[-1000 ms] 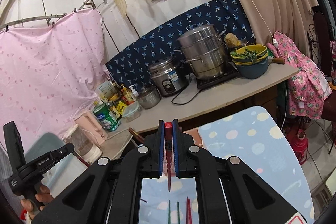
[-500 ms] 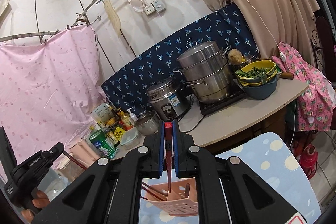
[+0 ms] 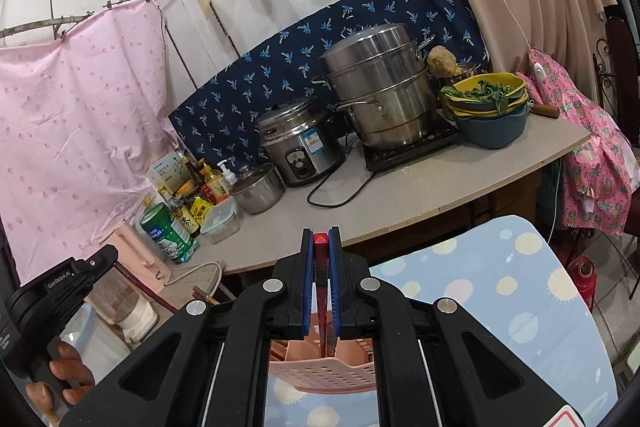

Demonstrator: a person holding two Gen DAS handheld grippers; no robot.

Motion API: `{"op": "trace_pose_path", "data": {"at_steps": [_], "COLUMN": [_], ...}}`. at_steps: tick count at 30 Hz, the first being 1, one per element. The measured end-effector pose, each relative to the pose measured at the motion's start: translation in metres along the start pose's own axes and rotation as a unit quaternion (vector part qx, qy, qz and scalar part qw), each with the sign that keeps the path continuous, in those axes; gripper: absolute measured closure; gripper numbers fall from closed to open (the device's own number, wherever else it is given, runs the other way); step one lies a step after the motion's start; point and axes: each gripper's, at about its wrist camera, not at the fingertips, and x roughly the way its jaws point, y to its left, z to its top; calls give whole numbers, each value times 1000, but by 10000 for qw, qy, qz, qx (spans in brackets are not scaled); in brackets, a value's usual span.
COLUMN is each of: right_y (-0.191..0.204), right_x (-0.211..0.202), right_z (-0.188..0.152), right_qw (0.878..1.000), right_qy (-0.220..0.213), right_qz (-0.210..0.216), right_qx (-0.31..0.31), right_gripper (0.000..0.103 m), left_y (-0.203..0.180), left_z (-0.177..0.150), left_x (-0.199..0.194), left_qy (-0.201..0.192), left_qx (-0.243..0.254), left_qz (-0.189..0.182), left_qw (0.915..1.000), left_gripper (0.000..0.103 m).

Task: Organize utensils
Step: 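Lower the chopsticks into the basket and open both grippers, then move both open grippers back down to the remaining chopsticks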

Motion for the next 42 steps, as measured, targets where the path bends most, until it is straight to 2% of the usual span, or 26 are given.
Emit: {"op": "trace_pose_path", "data": {"at_steps": [7,8,9,10,11,12,18,24,34,42], "right_y": [-3,-3,-3,-3,-3,-3,7,16,10,-1], "right_x": [10,9,8,7,5,3,-13,-32,-72,-105], "right_z": [-11,-12,-12,-12,-13,-12,-16,-31,-74,-122], "right_qw": [9999,9998,9998,9998,9999,9999,9999,9997,9990,9962], "right_qy": [129,128,126,123,93,64,35,96,368,759], "right_qz": [-109,-123,-125,-133,-135,-124,-74,-56,-14,-70], "right_qx": [0,-11,-1,18,49,65,-60,-211,-264,-430], "right_gripper": [90,90,86,77,72,68,68,63,63,63], "left_y": [3,3,3,3,3,2,-4,-9,-8,-2], "left_z": [-12,-13,-13,-13,-14,-15,-22,-37,-81,-133], "left_x": [15,15,16,15,13,10,-3,-18,-54,-84], "left_qy": [315,333,348,364,343,319,473,724,974,1266], "left_qx": [37,58,59,46,30,37,201,383,725,937], "left_qz": [103,116,153,206,206,213,155,232,427,418], "left_qw": [9994,9994,9993,9991,9992,9993,9986,9964,9917,9866], "left_gripper": [92,84,67,58,46,43,41,37,37,35]}}
